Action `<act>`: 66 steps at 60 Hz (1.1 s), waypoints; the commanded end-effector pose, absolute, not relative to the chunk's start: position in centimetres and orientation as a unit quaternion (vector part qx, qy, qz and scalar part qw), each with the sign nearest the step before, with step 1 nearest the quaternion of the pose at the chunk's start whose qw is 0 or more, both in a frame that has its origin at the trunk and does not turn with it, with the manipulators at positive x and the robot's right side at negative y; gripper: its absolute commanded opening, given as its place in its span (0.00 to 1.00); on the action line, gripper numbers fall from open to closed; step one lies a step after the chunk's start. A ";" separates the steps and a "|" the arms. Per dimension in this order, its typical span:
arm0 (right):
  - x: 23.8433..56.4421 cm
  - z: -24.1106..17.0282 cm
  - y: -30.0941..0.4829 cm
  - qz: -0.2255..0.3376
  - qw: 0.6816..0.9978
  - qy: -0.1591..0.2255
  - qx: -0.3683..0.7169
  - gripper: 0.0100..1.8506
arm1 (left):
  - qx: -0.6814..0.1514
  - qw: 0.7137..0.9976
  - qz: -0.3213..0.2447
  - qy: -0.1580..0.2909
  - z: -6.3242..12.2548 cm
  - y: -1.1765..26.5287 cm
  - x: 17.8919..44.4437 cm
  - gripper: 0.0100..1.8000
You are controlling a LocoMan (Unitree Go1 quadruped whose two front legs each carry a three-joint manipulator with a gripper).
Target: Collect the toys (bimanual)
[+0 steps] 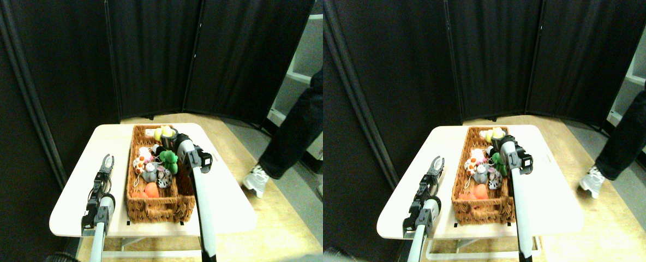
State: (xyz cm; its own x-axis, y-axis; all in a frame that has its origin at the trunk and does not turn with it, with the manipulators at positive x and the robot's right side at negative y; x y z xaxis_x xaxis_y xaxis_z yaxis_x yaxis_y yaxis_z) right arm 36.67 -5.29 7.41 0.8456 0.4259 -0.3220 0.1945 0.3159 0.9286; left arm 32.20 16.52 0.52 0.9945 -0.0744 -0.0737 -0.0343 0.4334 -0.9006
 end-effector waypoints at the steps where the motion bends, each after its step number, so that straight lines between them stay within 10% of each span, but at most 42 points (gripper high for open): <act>1: 37.1 7.8 -5.9 0.066 0.754 0.260 0.599 0.59 | -0.531 0.847 -0.026 0.025 1.6 16.6 32.3 0.00; 9: 37.2 8.0 -6.4 0.057 0.758 0.247 0.601 0.58 | -0.531 0.847 -0.027 0.028 1.5 16.4 32.4 0.00; 28: 38.1 9.6 -9.7 0.012 0.782 0.128 0.610 0.01 | -0.534 0.844 -0.032 0.037 1.6 16.5 32.7 0.00; 66: 35.8 6.4 -17.8 -0.094 0.787 0.066 0.606 0.00 | -0.517 0.853 -0.039 0.058 2.1 15.8 33.7 0.00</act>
State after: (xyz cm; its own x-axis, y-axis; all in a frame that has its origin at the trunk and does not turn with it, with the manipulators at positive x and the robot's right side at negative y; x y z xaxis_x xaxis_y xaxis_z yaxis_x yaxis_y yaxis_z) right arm 35.68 -17.53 6.64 0.9711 -0.0533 -0.2327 0.2385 0.2589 0.9360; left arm 33.35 16.32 1.24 0.9913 -0.0956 -0.0904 -0.0378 0.4511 -0.8917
